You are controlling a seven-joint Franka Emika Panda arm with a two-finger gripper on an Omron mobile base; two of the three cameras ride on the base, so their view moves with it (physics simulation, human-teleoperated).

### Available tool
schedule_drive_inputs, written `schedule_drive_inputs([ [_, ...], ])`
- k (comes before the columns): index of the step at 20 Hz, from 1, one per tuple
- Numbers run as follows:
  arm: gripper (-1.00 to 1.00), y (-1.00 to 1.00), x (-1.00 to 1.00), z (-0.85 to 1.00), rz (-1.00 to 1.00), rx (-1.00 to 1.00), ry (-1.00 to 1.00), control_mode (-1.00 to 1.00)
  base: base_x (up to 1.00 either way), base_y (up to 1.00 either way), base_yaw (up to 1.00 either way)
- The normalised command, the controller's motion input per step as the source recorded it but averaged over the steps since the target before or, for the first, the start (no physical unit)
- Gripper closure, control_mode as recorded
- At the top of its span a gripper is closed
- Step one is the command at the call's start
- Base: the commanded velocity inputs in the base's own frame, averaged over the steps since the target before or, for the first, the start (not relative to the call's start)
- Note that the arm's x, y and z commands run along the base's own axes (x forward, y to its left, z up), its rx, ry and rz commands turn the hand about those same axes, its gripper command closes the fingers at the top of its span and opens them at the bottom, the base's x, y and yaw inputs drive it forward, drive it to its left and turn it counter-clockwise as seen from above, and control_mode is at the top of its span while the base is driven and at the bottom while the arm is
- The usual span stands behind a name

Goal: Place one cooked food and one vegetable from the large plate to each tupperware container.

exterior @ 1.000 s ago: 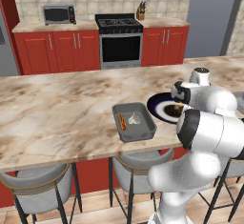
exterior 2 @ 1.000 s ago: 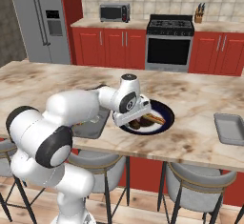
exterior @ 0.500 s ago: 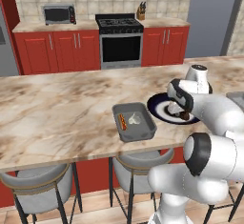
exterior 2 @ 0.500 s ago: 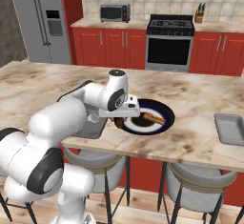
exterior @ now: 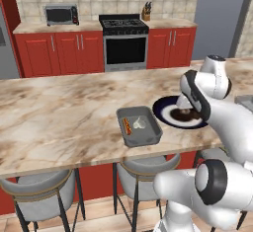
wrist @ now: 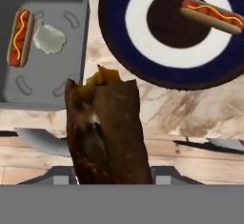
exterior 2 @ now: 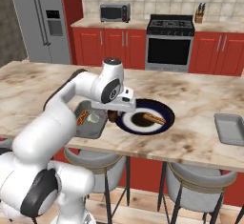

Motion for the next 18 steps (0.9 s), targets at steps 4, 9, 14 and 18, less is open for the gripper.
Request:
schedule_drive_inputs([
  [4,1.00,0.01,-1.00,0.66,-0.07,0.06,-0.02,-1.00,0.00,0.00,0.00],
  [9,1.00,0.07,-0.40,0.07,-0.05,0.01,-0.02,1.00,-0.12,-0.02,-0.11],
  [14,1.00,0.00,0.00,0.00,0.00,0.00,0.00,1.00,-0.89,-0.89,-0.14],
  [18,1.00,0.00,0.00,0.00,0.00,0.00,0.00,1.00,-0.57,-1.00,-0.05],
])
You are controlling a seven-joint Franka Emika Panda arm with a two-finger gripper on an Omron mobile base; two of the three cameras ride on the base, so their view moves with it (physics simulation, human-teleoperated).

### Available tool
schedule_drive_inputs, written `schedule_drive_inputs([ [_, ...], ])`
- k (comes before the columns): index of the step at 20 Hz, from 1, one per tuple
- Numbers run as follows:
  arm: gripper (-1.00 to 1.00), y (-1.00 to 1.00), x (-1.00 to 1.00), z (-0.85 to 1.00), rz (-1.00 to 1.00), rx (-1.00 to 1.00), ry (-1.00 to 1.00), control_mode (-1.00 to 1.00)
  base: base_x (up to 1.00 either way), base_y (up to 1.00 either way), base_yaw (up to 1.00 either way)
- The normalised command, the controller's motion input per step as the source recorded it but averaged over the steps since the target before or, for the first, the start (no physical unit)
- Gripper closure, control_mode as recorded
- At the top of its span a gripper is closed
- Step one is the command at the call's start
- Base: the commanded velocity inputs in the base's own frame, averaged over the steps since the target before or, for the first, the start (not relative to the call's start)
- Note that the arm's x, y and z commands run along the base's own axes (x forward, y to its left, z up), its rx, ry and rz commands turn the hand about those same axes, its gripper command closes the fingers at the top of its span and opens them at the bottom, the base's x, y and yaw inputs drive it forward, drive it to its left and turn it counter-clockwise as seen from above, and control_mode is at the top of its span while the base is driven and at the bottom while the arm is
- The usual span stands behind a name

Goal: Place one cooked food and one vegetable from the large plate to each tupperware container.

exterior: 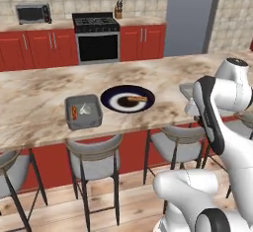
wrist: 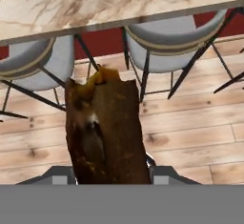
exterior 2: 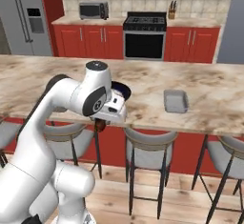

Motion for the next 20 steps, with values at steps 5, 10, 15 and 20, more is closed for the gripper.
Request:
schedule_drive_inputs([
  [5,1.00,0.00,0.00,0.00,0.00,0.00,0.00,1.00,0.27,-1.00,0.05],
  [10,1.00,0.00,0.00,0.00,0.00,0.00,0.00,1.00,1.00,-0.57,0.07],
  [15,1.00,0.00,0.00,0.00,0.00,0.00,0.00,1.00,1.00,-0.56,0.16],
  [20,1.00,0.00,0.00,0.00,0.00,0.00,0.00,1.00,1.00,-0.74,0.45],
])
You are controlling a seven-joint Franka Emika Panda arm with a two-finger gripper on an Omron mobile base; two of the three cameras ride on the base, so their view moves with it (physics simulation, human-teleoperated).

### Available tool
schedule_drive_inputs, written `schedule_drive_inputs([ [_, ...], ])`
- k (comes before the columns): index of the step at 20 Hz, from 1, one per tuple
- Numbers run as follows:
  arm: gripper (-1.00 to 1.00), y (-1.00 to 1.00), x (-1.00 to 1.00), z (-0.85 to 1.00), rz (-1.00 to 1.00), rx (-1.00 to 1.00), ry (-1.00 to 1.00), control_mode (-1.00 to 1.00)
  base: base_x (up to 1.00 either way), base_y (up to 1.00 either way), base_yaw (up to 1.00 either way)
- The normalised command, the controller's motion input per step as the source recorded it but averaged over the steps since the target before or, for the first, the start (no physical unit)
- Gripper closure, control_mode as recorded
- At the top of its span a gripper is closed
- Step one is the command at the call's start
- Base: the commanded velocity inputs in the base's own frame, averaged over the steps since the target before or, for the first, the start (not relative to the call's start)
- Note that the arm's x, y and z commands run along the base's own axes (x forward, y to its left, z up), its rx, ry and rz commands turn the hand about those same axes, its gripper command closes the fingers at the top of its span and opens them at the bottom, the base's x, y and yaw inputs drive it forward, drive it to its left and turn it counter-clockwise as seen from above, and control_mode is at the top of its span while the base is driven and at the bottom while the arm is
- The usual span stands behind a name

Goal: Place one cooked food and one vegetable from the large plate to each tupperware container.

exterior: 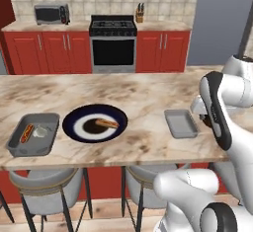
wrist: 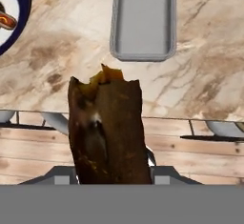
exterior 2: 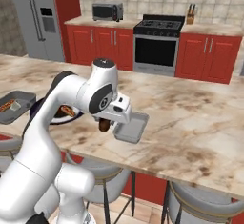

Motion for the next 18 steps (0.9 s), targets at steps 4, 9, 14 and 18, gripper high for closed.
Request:
schedule_drive_inputs([
  [4,1.00,-0.02,0.25,0.00,0.04,0.01,0.02,-1.00,0.75,-0.25,0.25],
  [9,1.00,0.00,1.00,-0.33,0.03,0.00,0.05,-1.00,0.00,0.00,0.00],
  [14,1.00,-0.02,0.99,-0.49,-0.09,-0.01,0.00,-1.00,0.00,0.00,0.00],
  [18,1.00,-0.18,0.88,-0.55,-0.08,0.00,0.00,-1.00,0.00,0.00,0.00],
])
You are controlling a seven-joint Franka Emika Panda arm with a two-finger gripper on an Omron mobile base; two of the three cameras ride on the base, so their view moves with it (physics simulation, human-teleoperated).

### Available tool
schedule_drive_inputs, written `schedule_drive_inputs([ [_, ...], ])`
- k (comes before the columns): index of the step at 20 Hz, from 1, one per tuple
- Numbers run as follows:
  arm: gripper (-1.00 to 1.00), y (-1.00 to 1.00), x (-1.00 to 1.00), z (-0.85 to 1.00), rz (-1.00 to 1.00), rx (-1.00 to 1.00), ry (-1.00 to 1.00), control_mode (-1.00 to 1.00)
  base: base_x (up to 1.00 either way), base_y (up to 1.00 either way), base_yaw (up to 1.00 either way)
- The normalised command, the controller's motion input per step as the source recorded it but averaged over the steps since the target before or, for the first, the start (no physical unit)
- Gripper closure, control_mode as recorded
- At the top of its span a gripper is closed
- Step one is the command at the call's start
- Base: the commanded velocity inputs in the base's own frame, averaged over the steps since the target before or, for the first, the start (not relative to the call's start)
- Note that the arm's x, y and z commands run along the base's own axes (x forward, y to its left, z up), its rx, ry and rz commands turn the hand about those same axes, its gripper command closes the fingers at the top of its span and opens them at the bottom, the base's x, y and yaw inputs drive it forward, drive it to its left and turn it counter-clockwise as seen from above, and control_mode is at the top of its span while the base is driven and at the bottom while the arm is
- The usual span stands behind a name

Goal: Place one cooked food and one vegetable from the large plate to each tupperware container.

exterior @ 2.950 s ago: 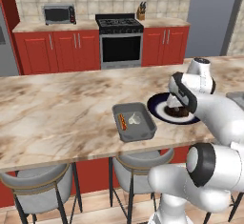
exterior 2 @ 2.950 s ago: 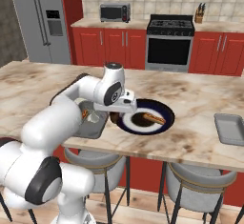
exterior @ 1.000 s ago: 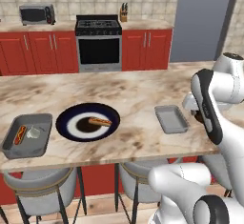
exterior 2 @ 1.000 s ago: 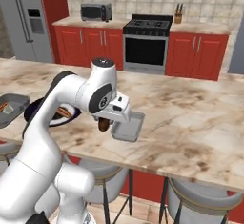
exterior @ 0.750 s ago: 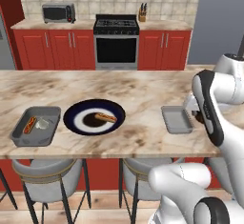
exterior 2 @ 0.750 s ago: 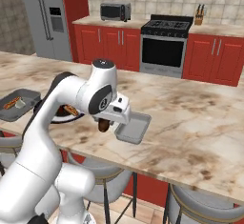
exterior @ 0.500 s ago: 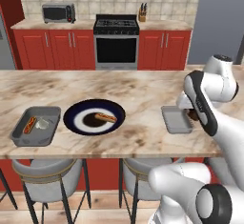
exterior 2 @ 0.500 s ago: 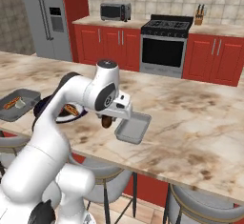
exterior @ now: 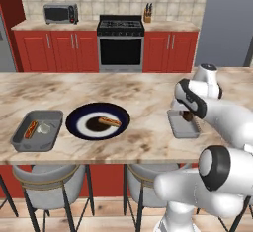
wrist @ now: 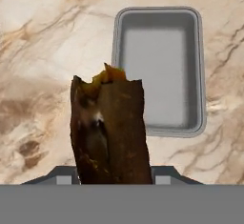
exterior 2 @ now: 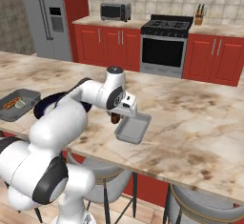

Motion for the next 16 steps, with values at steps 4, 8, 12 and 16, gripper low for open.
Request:
schedule_drive_inputs([
  [4,1.00,-0.11,0.66,-0.59,-0.08,0.00,0.00,-1.00,0.00,0.00,0.00],
  [8,1.00,-0.06,0.49,-0.54,-0.10,0.00,0.00,-1.00,0.00,0.00,0.00],
  [12,1.00,-0.12,0.27,-0.48,-0.10,0.00,0.00,-1.00,0.00,0.00,0.00],
  [16,1.00,-0.21,0.18,-0.43,-0.09,0.00,0.00,-1.00,0.00,0.00,0.00],
])
